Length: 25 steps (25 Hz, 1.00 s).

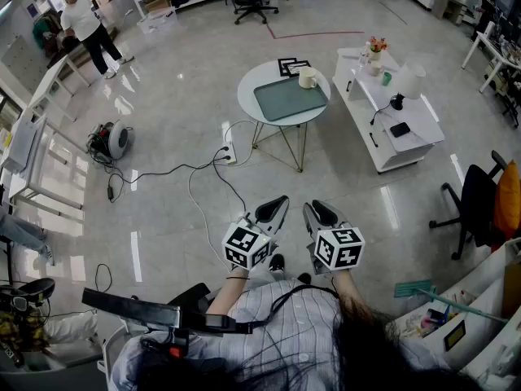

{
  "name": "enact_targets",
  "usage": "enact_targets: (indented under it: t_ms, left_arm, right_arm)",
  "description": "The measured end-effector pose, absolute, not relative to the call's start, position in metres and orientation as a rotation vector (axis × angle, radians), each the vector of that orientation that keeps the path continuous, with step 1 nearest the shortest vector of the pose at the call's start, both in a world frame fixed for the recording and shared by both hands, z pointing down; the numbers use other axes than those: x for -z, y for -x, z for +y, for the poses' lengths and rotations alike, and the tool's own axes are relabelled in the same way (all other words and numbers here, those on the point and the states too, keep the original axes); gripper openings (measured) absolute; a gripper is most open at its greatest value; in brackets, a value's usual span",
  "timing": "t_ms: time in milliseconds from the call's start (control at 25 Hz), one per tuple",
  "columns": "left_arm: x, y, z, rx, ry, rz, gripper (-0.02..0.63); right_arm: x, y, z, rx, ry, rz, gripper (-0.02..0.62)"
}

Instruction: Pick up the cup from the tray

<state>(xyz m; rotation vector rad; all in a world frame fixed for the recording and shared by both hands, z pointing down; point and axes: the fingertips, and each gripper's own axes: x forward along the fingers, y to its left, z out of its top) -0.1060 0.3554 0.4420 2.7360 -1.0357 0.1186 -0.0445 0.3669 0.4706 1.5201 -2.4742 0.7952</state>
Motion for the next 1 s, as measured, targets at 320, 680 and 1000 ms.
enact_targets:
  t_ms: [320,680,1000]
  left_arm:
    - [-0.442,0.109,0.346,-0.121,-2.743,-1.017,0.014]
    - [-0.437,0.117,0.321,-0.104,-2.758,-1.008,0.014]
    - [-0.438,0.132,0.290,-0.102,-2.772,-0.994,0.014]
  right_arm:
    - [-0.471,0.051,0.357,-0.792,-1.517,-2.464,0.102]
    - [-0.466,0.053,0.333,-0.791,-1.583,-2.477,0.103]
    - [-0.470,0.064,0.304,-0.801,-1.608,-2.456,0.103]
